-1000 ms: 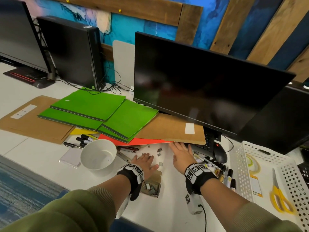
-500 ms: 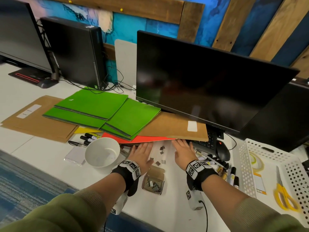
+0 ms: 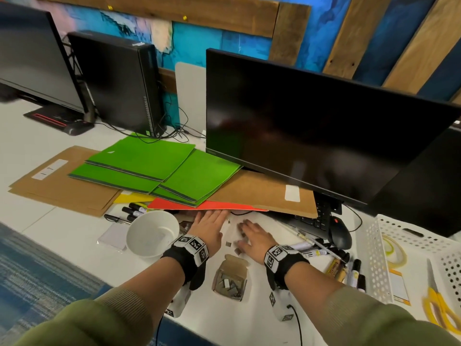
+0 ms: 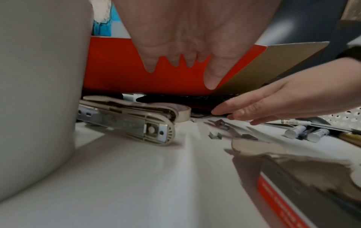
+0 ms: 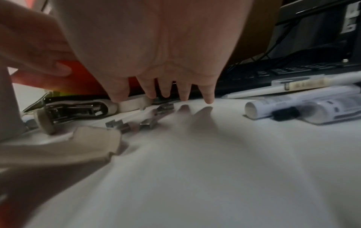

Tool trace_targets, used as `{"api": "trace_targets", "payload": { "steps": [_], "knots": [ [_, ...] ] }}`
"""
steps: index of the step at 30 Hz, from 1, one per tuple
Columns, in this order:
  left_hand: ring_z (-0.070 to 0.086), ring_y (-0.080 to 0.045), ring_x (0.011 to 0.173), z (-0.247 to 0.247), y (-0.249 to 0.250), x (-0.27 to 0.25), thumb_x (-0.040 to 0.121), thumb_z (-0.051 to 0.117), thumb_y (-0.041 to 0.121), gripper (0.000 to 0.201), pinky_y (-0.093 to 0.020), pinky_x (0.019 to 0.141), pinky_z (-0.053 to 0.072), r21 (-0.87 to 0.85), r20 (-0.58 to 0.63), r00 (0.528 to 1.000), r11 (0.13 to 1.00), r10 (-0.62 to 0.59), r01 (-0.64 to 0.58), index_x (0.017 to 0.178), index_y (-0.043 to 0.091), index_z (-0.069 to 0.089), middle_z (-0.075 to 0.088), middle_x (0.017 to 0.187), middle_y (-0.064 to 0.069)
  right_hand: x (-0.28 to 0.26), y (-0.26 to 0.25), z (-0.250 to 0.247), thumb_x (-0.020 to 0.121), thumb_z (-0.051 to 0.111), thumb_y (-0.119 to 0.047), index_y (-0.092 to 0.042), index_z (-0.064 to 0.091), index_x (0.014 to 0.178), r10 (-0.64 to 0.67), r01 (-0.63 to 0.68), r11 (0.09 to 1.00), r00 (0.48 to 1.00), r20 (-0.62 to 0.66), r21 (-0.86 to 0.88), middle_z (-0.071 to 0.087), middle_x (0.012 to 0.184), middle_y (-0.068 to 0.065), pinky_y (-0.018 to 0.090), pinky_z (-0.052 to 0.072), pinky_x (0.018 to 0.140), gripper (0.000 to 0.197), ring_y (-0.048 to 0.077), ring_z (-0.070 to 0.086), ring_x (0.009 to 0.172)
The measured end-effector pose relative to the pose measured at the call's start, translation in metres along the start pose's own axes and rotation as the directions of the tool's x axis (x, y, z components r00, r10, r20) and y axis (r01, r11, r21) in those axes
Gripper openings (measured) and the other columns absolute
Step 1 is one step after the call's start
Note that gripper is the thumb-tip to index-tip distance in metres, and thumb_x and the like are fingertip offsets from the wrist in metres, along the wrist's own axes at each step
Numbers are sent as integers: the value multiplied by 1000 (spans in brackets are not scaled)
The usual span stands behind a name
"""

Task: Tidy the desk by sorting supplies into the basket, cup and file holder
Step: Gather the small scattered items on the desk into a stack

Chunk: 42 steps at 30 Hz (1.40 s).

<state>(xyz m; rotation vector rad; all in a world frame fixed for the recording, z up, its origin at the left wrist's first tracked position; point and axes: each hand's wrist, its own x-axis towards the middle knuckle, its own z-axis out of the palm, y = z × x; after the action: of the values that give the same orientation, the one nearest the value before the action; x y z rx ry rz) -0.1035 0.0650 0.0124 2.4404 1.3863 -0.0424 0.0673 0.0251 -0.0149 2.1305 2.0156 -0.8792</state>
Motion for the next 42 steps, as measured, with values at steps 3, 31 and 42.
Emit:
{"api": "trace_targets", "payload": {
  "steps": [3, 31, 42],
  "knots": [
    [8, -17, 146, 0, 1, -1, 94, 42, 19, 69, -43, 120, 3, 19, -9, 1000, 1000, -3, 3, 151, 25, 3, 13, 157, 6, 13, -7, -2, 93, 32, -51, -28, 13, 148, -32, 31, 998, 999, -21, -61, 4, 159, -7, 47, 13, 115, 63, 18, 6, 146],
    [7, -20, 147, 14, 8, -6, 96, 42, 22, 67, -41, 121, 3, 86, 172, 985, 996, 23, -38, 151, 17, 5, 7, 159, 1, -37, 16, 20, 101, 29, -9, -18, 13, 150, -212, 213, 977, 963, 167, 12, 8, 159, 0, 31, 5, 121, 53, 19, 0, 148],
    [46, -15, 129, 31, 20, -7, 82, 65, 28, 56, -26, 102, 42, 116, -7, 995, 989, 98, -96, 135, 18, 50, 52, 138, 1, -56, 34, 18, 97, 40, -8, -15, 38, 141, 80, -33, 958, 985, -156, 285, 37, 149, 2, 18, 23, 109, 45, 17, 35, 137]
  ]
}}
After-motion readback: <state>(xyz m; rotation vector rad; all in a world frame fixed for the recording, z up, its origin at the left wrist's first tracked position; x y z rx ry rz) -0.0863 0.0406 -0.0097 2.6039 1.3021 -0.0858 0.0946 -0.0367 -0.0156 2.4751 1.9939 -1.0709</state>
